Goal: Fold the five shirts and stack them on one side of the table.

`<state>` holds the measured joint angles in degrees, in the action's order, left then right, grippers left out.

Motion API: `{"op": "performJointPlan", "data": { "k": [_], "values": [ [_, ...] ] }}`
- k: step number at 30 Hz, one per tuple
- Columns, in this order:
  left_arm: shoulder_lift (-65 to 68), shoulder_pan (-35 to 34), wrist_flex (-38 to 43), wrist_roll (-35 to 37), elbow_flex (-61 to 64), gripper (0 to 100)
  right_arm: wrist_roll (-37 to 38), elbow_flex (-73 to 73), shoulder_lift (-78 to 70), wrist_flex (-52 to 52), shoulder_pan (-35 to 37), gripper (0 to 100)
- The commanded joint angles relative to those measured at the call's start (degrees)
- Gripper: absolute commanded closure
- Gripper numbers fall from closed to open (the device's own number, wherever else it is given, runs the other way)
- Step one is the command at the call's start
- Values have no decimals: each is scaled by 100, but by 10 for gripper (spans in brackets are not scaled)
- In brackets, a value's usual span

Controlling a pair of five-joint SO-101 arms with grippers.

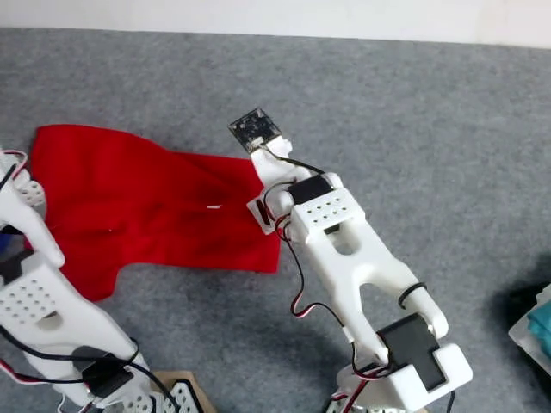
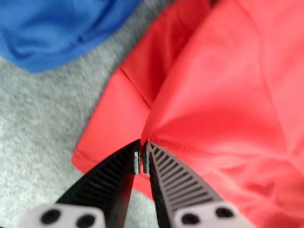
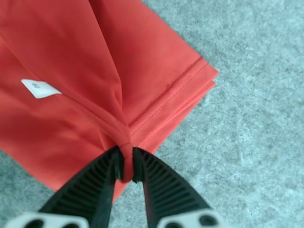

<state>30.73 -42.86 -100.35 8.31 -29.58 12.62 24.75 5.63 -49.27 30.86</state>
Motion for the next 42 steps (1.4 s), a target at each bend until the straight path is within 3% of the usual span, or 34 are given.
{"op": "performJointPlan", "data": {
  "k": [1, 14, 22, 28, 35, 42],
  "values": [
    [-1112, 180, 229, -53, 760, 994, -44, 127, 549, 48, -48, 991],
    [-4031, -145, 2611, -44, 5156, 994, -9, 1763, 2677, 75, 180, 991],
    [-4409, -338, 2664, 9, 5007, 994, 0, 1798, 2747, 75, -66, 991],
    [-4435, -338, 1776, -18, 4708, 994, -18, 1851, 2747, 75, -66, 991],
    [-4435, -936, 1732, -316, 4699, 994, -18, 1974, 2747, 84, -57, 991],
    [-4435, -1086, 1785, -422, 5235, 994, -44, 1974, 2712, 84, -57, 991]
  ]
}}
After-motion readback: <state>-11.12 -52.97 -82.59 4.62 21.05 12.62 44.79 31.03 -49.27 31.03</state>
